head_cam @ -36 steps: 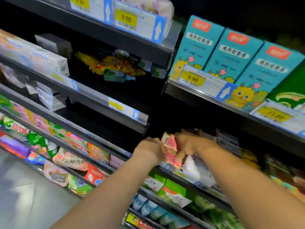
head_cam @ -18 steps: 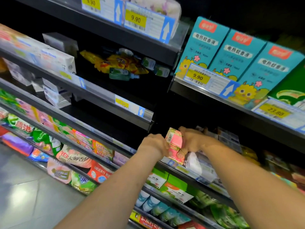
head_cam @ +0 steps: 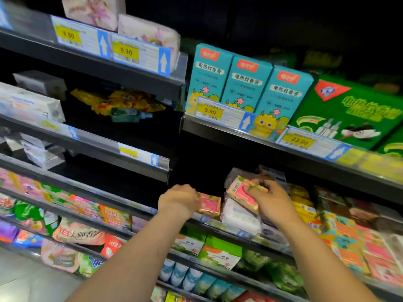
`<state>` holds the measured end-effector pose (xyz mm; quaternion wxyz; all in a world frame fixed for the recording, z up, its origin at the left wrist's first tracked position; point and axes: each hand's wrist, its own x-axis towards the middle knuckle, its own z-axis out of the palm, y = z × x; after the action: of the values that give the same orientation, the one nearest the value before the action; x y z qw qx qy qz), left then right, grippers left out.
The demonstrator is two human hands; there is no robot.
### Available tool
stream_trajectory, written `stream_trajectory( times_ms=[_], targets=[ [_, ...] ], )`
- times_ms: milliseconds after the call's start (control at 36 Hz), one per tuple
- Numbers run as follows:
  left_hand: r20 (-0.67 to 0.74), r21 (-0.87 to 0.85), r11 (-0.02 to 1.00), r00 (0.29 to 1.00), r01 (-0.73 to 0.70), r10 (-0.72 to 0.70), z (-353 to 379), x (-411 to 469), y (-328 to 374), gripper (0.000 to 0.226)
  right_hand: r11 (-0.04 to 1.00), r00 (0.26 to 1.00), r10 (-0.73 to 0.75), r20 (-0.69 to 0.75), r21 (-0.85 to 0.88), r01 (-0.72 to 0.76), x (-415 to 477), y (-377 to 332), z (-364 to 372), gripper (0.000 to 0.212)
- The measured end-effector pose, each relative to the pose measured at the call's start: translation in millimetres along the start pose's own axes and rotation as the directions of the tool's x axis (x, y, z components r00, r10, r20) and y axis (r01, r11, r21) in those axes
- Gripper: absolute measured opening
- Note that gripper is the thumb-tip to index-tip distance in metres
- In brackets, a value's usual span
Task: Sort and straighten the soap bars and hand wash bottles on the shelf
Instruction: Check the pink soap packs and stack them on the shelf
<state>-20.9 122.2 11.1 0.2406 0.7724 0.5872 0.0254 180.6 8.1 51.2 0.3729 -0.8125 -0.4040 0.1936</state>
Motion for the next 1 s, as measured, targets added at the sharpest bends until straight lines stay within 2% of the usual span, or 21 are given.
stream_trajectory(
  times_ms=[28, 83, 167, 250, 306, 444, 528, 611, 694, 806, 917, 1000],
  targets=[
    [-0.027, 0.042, 0.999, 1.0, -0.01, 0.011, 0, -2, 3, 0.034, 1.0, 1.0, 0.011, -0.008, 0.011, -0.011, -3, 4, -4, 0.037],
    [-0.071, 0.124, 0.991, 0.996, -0.048, 0.057, -1, -4, 9, 0.026, 0.996, 0.999, 0.006, -0.032, -0.085, -0.009, -7, 9, -12, 0.018],
    [-0.108, 0.279, 0.949, 0.978, -0.144, 0.18, -1, -3, 14, 0.026, 0.939, 0.994, -0.095, -0.051, -0.335, 0.073, -10, 11, -19, 0.03],
    [-0.059, 0.404, 0.873, 0.945, -0.273, 0.323, -1, 2, 18, 0.036, 0.921, 0.995, -0.089, 0.046, -0.377, 0.1, -16, 2, -23, 0.049],
    [0.005, 0.332, 0.866, 0.919, -0.374, 0.394, 0, 7, 17, 0.045, 0.895, 0.992, -0.105, 0.068, -0.428, 0.124, -17, 3, -24, 0.061],
    [0.178, 0.026, 0.854, 0.843, -0.52, 0.508, 6, 20, 8, 0.063, 0.914, 0.992, -0.102, 0.072, -0.386, 0.122, -16, 15, -22, 0.061],
    [0.197, 0.046, 0.853, 0.842, -0.52, 0.503, 12, 29, 6, 0.065, 0.909, 0.992, -0.088, 0.086, -0.4, 0.116, -18, 19, -24, 0.062],
    [0.181, 0.096, 0.858, 0.857, -0.504, 0.483, 14, 36, 5, 0.054, 0.932, 0.992, -0.071, 0.103, -0.347, 0.103, -17, 25, -28, 0.052],
    [0.114, 0.071, 0.898, 0.898, -0.433, 0.424, 13, 35, 4, 0.057, 0.951, 0.988, -0.073, 0.133, -0.289, 0.109, -14, 28, -30, 0.046],
    [-0.053, 0.018, 0.927, 0.925, -0.375, 0.376, 18, 28, -3, 0.059, 0.973, 0.991, -0.075, 0.108, -0.208, 0.096, -11, 28, -32, 0.059],
    [-0.236, -0.161, 0.908, 0.908, -0.387, 0.346, 15, 14, -5, 0.067, 0.953, 0.984, -0.176, 0.016, -0.248, 0.174, -15, 33, -31, 0.065],
    [-0.357, -0.227, 0.858, 0.859, -0.461, 0.367, 6, 0, 8, 0.061, 0.938, 0.961, -0.265, -0.083, -0.254, 0.237, -25, 37, -34, 0.065]
  ],
)
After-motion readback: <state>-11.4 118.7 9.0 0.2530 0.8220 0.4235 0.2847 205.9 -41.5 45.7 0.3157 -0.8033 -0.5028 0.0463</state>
